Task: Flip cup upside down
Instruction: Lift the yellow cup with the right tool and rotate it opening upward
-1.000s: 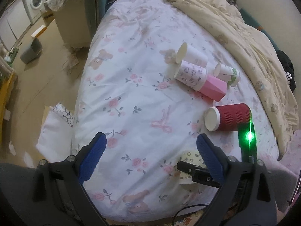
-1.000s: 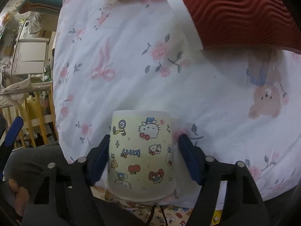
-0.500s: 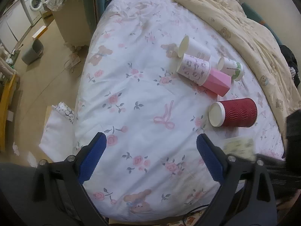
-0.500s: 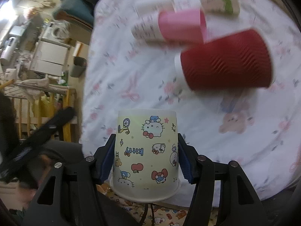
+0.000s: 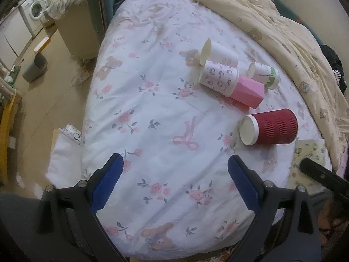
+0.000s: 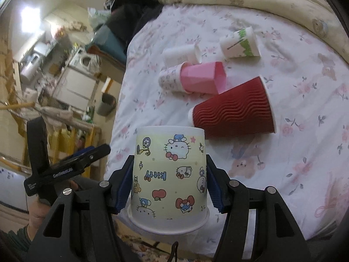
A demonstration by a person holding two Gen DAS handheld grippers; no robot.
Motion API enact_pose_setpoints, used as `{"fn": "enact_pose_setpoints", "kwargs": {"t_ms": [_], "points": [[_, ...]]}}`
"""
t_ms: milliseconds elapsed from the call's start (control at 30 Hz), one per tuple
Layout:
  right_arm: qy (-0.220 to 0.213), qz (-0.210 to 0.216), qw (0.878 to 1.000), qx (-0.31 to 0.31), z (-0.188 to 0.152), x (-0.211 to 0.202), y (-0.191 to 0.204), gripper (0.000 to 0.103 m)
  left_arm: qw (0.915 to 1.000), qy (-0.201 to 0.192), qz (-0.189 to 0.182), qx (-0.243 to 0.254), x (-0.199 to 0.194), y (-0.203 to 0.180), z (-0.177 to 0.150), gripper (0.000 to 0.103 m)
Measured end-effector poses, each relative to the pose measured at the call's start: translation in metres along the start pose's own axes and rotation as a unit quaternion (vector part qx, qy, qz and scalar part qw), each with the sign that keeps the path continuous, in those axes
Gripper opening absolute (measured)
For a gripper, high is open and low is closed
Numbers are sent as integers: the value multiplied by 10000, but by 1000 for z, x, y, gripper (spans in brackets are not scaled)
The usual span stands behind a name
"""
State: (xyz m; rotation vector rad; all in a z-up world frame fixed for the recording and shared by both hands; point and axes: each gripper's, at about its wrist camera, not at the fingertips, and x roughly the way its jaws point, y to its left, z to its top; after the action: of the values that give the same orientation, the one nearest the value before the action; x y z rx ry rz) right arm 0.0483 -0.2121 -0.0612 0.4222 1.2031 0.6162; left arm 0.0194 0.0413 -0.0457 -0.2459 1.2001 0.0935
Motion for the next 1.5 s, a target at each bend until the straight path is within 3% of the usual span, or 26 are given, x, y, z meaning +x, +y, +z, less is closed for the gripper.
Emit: {"fn": "enact_pose_setpoints", "kwargs": {"t_ms": [100,567,967,1100,1267,1500], "points": [[1,8,9994,349,1,2,-11,62,10000,20,-56,34,1,-3,0,95],[-23,-66,9997,213,0,4,-8,62,9977,-303,-234,557,-13,-26,-4,95],[5,-78,9998,157,0,5,-5,62,9880,-479,-739,1273,-27,-60,-16,95],[-2,-174,9998,117,0,5,-4,62,9856,-576,-590,1476,-29,-68,-20,95],[20,-144,9998,151,1,7,-5,62,9831,-474,-916,1514,-30,-70,-24,95],[119,-146,9998,48,-2,13,-1,62,9694,-199,-1537,1903,-31,-93,-36,95]]}}
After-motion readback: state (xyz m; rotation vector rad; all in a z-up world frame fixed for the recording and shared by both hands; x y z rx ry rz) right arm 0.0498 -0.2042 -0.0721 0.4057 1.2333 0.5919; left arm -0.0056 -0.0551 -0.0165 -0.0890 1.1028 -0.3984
